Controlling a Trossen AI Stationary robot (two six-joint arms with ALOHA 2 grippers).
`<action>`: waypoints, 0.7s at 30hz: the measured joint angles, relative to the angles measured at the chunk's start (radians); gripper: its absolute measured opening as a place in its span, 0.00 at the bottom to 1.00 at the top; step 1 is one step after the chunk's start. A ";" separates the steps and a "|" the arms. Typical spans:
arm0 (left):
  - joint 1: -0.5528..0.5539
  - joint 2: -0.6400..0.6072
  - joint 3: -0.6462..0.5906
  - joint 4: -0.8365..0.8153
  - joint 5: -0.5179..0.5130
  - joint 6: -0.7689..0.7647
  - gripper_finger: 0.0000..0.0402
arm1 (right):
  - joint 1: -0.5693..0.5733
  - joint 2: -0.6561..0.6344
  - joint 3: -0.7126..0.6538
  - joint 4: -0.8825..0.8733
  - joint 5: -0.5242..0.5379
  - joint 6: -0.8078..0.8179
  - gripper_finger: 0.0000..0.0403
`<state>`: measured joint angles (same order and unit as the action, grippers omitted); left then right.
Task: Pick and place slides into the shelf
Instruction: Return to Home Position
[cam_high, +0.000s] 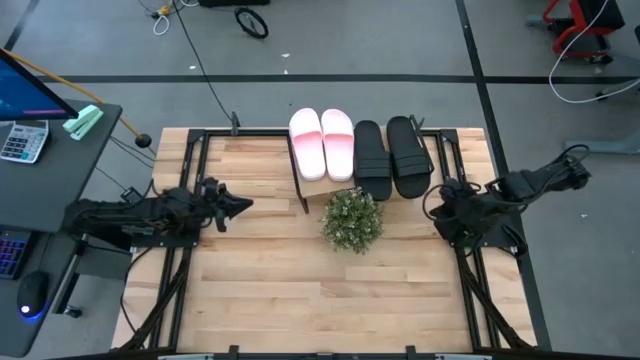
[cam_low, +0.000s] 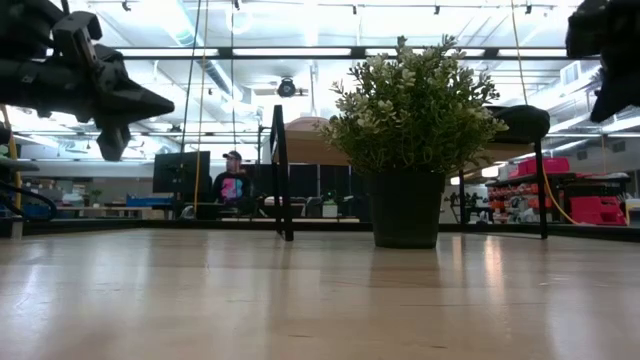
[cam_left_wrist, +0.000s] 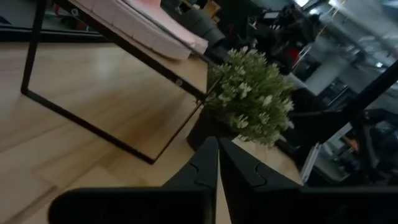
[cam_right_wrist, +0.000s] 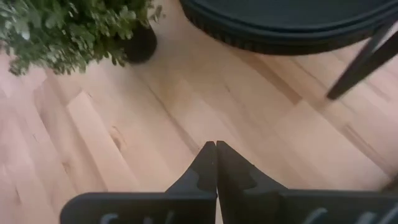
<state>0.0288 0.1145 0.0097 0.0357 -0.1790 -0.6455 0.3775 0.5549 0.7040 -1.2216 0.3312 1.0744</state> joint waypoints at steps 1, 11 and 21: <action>0.000 0.008 0.000 0.000 0.000 0.008 0.06 | 0.012 -0.024 -0.020 0.015 0.021 0.000 0.00; 0.000 0.029 -0.002 0.020 0.000 0.028 0.10 | 0.110 -0.306 -0.247 0.250 0.133 -0.039 0.00; 0.000 0.029 -0.002 0.022 0.000 0.028 0.07 | 0.112 -0.421 -0.538 0.939 0.114 -0.245 0.00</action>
<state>0.0288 0.1436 0.0078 0.0574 -0.1791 -0.6174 0.4900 0.1341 0.1660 -0.2829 0.4449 0.8290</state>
